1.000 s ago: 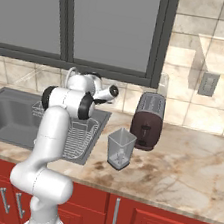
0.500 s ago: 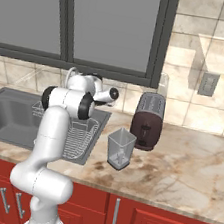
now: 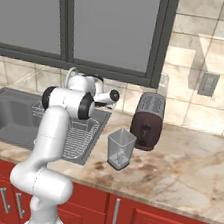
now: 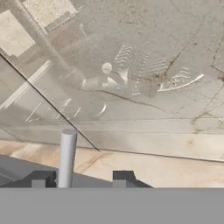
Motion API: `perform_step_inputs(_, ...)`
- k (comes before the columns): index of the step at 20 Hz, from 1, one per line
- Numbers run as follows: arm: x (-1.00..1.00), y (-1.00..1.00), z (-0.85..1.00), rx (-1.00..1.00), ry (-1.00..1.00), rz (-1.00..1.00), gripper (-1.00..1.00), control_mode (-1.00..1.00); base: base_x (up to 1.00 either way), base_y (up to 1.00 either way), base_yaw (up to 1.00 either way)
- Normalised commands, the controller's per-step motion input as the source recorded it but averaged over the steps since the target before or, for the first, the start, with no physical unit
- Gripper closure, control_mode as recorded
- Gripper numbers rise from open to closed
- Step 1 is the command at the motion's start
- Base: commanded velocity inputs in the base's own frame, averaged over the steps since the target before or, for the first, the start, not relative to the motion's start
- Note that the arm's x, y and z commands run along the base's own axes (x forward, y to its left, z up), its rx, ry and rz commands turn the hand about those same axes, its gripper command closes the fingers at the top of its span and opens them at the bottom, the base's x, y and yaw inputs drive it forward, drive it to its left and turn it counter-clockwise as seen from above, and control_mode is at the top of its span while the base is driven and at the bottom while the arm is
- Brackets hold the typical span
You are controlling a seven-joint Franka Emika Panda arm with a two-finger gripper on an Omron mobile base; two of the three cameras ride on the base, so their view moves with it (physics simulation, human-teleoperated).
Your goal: Turn on the sink faucet and place the jug under the water for a few seconds to fill it up.
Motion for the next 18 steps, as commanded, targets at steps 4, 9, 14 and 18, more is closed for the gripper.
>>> perform_step_inputs(4, 0.0, -0.59, -0.37, 0.07, 0.08, -0.08, 1.0, -1.0, 0.0, 0.0, 0.0)
perform_step_inputs(9, 0.0, -0.62, -0.36, 0.09, 0.1, -0.08, 1.0, -1.0, 0.0, 0.0, 0.0)
perform_step_inputs(14, 0.0, -0.59, -0.35, 0.09, 0.11, -0.08, 1.0, -1.0, 0.0, 0.0, 0.0)
perform_step_inputs(18, 0.0, -0.27, -0.27, 0.04, 0.11, -0.07, -1.0, -1.0, 0.0, 0.0, 0.0)
